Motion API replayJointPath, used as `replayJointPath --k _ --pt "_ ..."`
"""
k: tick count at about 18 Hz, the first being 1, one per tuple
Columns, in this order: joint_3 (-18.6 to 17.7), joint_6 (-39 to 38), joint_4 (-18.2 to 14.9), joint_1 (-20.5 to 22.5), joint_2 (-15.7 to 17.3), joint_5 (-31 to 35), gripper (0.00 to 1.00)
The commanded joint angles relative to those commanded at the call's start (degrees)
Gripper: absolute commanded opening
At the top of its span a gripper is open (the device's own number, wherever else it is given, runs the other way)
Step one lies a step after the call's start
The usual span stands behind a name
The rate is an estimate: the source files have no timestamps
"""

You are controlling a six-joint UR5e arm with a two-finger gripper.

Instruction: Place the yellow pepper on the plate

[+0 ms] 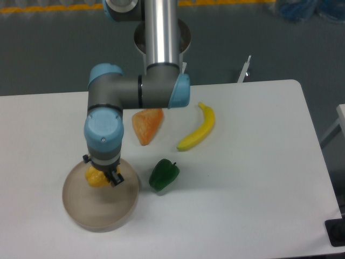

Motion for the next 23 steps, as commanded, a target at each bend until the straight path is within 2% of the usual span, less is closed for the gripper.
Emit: replayJointPath --k 1,2,3,5,8,13,16,20,23 --pt "-0.44 0.0 0.09 0.0 -0.09 0.0 0.18" --pt "-1.05 0.17 0.18 -0.17 0.08 0.09 0.36" --pt "-1.05 0.61 0.52 -0.09 0.09 0.17 0.47" --pt "-1.05 0.36 0.79 -0.09 0.44 0.44 1.0" --pt "-0.88 0.09 0.27 0.0 1.84 3.33 1.0" --pt "-0.18 0.09 0.26 0.7 3.51 3.69 1.0" --pt "-0.09 0.88 0.09 4.82 5.97 3.6 1.0" --pt "0.0 1.14 0.35 10.79 7.46 3.6 1.0" --pt "0.09 7.62 0.62 17.99 8.96 3.6 1.0"
